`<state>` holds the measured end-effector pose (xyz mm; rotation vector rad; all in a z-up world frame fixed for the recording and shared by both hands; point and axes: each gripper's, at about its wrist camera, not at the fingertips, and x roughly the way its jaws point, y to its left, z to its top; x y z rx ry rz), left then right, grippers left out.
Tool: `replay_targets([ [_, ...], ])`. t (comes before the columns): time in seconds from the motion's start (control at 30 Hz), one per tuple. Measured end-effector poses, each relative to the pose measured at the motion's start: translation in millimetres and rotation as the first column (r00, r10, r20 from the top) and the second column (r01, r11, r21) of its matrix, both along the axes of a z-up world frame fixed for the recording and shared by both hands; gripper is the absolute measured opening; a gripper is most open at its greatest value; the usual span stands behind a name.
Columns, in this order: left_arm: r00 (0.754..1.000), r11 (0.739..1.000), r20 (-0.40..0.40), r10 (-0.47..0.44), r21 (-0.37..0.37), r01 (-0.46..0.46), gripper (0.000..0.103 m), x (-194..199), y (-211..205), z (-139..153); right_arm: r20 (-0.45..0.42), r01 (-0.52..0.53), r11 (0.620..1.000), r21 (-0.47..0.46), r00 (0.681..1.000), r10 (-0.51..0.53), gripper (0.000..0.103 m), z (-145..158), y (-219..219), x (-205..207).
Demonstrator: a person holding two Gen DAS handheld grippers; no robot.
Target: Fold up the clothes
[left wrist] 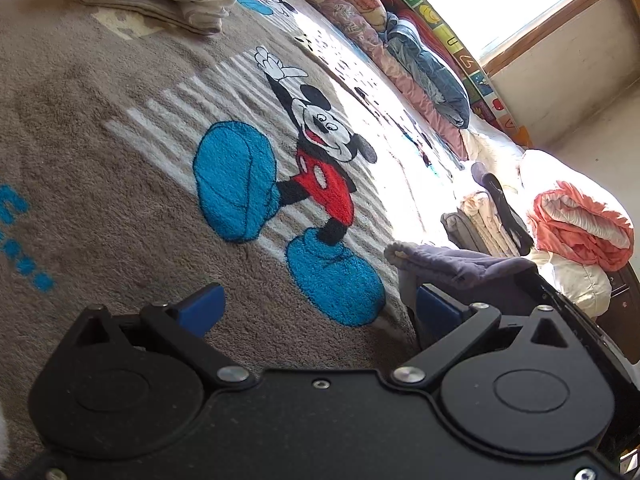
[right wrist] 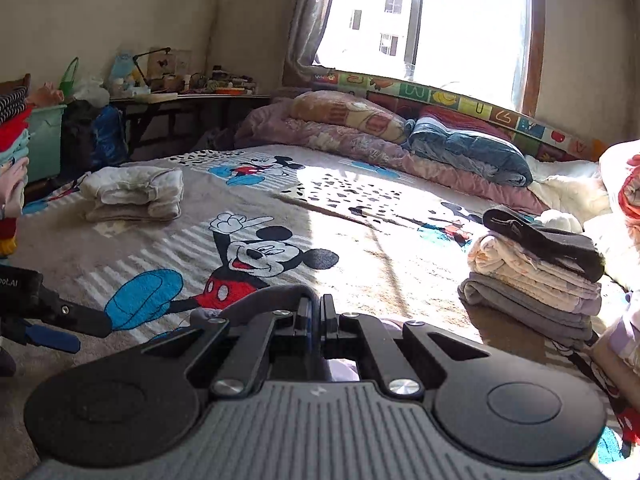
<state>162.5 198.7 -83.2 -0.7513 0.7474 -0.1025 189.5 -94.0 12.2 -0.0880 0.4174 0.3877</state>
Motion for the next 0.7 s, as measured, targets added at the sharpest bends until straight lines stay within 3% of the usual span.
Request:
replay_targets([
  [0.17, 1.000, 1.000, -0.008, -0.012, 0.015, 0.012, 0.102, 4.6, -8.7, -2.8, -0.029, 0.114, 0.959, 0.260, 0.993, -0.110, 0.004, 8.7, -70.8, -7.2],
  [0.27, 1.000, 0.999, -0.012, -0.023, 0.024, 0.023, 0.102, 8.4, -15.4, -4.4, -0.060, 0.201, 0.888, 0.413, 0.979, -0.194, 0.005, 1.1, -116.6, -13.8],
  [0.4, 0.999, 0.998, -0.014, -0.045, 0.042, 0.045, 0.102, 13.5, -26.8, -6.2, -0.115, 0.297, 0.780, 0.551, 0.952, -0.282, 0.005, -16.0, -168.9, -28.6],
  [0.5, 0.998, 0.996, -0.012, -0.066, 0.057, 0.066, 0.102, 17.3, -37.5, -6.6, -0.163, 0.363, 0.699, 0.617, 0.927, -0.337, 0.005, -32.7, -203.7, -42.7],
  [0.7, 0.994, 0.991, -0.013, -0.109, 0.071, 0.110, 0.102, 26.6, -59.3, -9.1, -0.233, 0.459, 0.595, 0.660, 0.878, -0.419, 0.005, -67.6, -251.7, -64.7],
])
